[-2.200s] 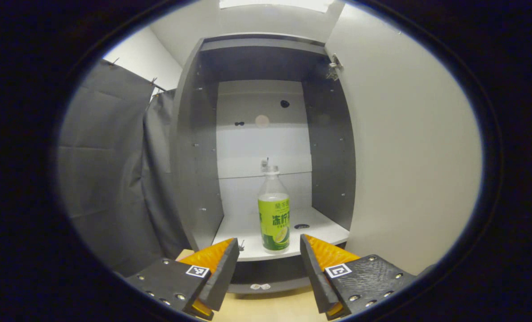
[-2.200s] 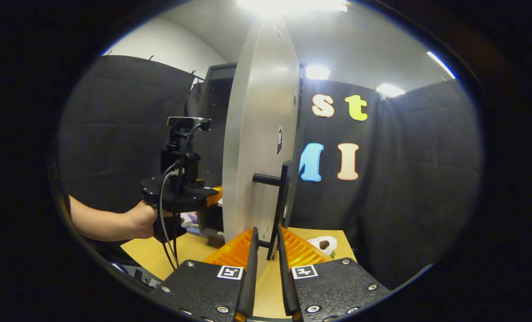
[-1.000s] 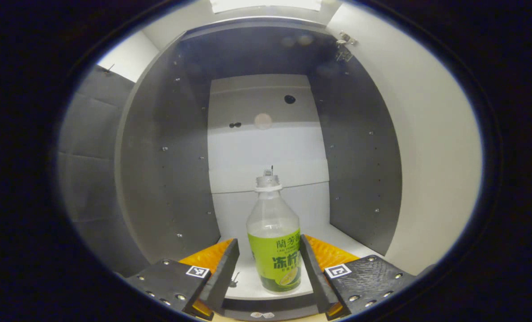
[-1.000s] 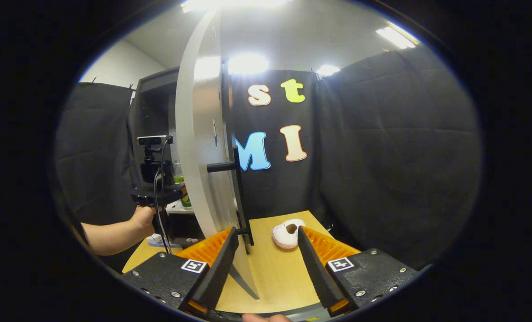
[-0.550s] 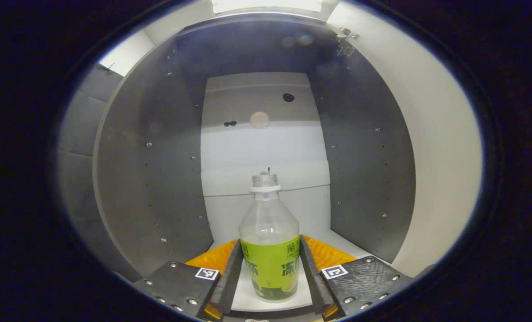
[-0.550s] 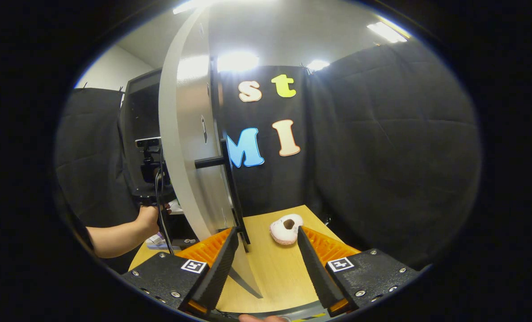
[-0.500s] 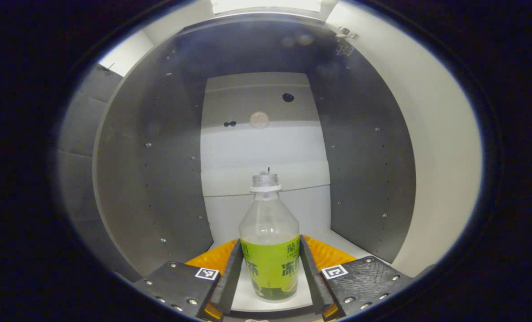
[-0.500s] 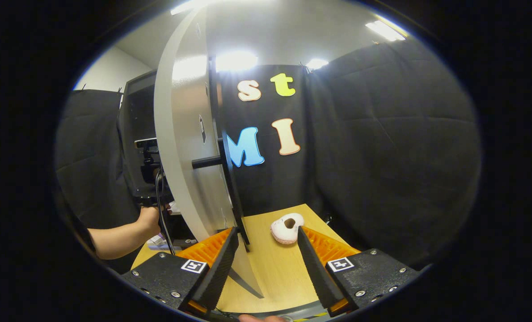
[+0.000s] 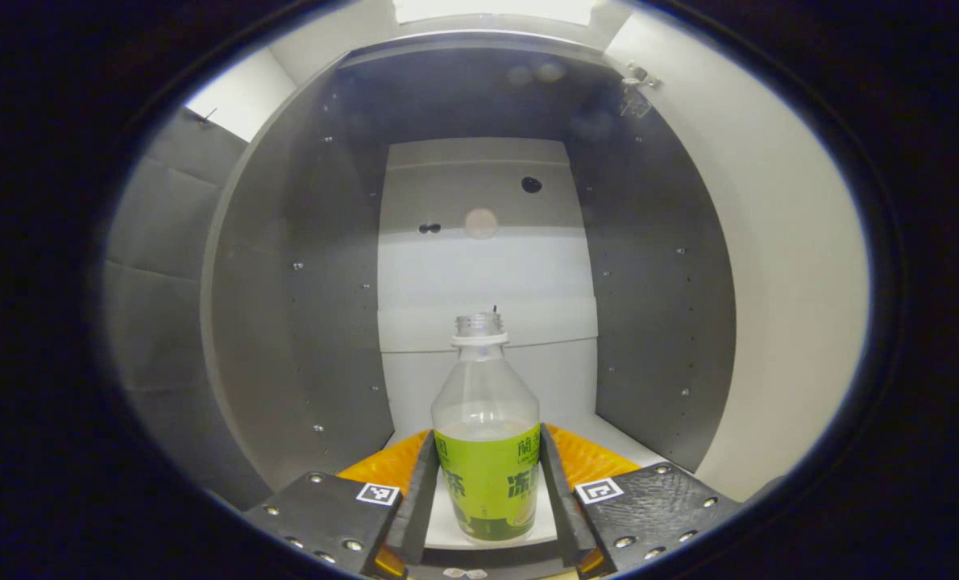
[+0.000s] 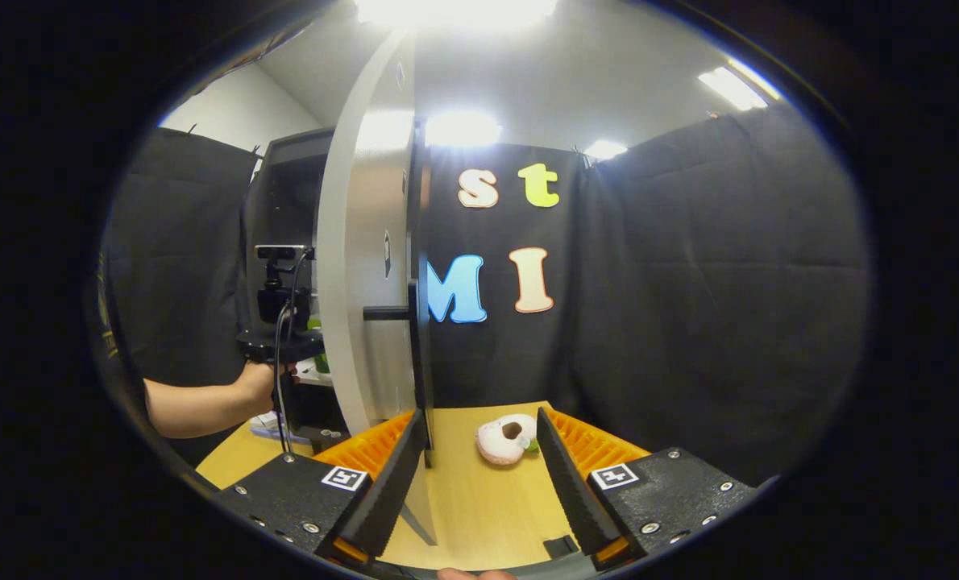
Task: Open the cabinet door with the right hand, grasp the bottle in the cabinet with the left hand and place it on the coaster, then close the cabinet door with the right hand.
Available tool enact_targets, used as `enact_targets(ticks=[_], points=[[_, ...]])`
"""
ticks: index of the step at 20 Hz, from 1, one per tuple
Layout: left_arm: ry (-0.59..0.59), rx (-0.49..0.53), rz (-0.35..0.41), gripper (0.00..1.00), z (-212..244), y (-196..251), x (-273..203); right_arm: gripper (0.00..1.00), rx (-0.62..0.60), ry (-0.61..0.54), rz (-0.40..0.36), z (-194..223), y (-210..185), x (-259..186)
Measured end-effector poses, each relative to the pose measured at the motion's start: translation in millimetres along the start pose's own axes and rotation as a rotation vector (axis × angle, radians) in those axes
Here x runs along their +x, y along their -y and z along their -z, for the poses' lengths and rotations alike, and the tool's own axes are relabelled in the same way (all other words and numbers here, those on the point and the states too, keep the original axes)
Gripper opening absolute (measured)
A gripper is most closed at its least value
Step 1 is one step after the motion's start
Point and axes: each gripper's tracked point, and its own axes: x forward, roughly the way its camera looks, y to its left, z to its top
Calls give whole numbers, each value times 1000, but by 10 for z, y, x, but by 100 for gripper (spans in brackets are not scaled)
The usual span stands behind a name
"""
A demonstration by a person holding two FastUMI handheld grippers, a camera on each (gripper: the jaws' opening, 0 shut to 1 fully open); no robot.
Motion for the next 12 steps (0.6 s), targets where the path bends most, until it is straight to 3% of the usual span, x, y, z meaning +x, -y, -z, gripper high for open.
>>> enact_targets(ticks=[3,4,7,10,12], points=[[9,14,-23,57,-81,-74,-131,86,-27,-37,24,198,209,-38],[3,24,-32,70,-79,-104,-182,86,-26,-53,30,289,289,-32],[-5,16,-57,68,-104,-165,-371,86,22,-86,78,531,547,10],[15,17,-86,64,-141,-271,-635,86,36,-110,193,736,955,134],[23,25,-104,64,-141,-357,-834,86,76,-120,213,851,1084,306]])
